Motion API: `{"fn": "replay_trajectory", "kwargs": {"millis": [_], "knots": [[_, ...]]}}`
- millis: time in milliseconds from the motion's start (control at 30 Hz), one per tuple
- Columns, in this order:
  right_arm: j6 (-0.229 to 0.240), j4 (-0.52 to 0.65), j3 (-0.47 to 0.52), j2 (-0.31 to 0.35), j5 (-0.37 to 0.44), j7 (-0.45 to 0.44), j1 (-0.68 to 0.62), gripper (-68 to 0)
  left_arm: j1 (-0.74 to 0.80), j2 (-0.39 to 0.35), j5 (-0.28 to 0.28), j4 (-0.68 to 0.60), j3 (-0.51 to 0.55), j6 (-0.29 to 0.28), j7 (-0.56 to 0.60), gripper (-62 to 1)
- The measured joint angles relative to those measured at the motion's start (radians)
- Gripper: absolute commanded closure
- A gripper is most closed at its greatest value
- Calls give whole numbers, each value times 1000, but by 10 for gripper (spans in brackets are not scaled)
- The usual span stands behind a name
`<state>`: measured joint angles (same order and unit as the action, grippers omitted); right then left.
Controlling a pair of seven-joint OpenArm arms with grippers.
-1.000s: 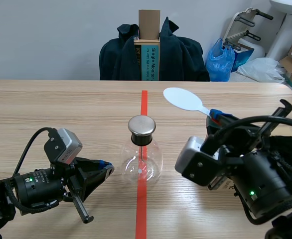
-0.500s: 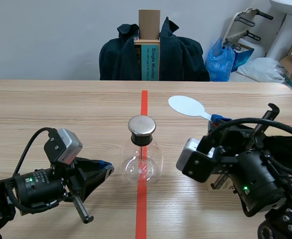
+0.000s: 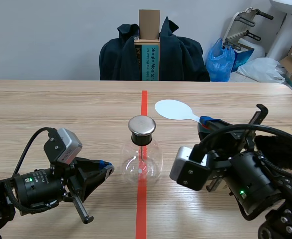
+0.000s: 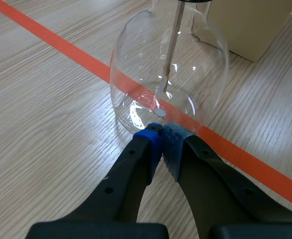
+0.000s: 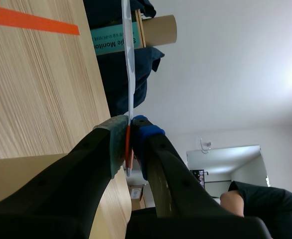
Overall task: Do the electroscope experiment.
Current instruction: 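Bring the plate to the electroscope and point at the metal foil, then move the plate toward and away from the electroscope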
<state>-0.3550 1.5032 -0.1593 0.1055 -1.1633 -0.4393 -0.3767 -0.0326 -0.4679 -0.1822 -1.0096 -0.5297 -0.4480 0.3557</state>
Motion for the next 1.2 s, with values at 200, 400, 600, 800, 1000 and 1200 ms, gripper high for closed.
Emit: {"fn": "replay_trajectory", "kwargs": {"millis": [200,400,600,800,1000,1200], "knots": [[39,0,0,0,-19,-76,30,-8,0,0,0,0,0,0,0,-16],[49,0,0,0,-53,-169,50,-8,2,0,0,0,0,0,0,-16],[79,0,0,0,-87,-237,49,-8,2,0,0,0,0,0,0,-16],[79,0,0,0,-105,-274,49,-8,2,0,0,0,1,0,0,-16],[79,0,0,0,-116,-292,49,-8,2,0,0,0,1,0,0,-16],[79,0,0,0,-116,-294,49,-8,2,0,0,0,1,0,0,-16]]}}
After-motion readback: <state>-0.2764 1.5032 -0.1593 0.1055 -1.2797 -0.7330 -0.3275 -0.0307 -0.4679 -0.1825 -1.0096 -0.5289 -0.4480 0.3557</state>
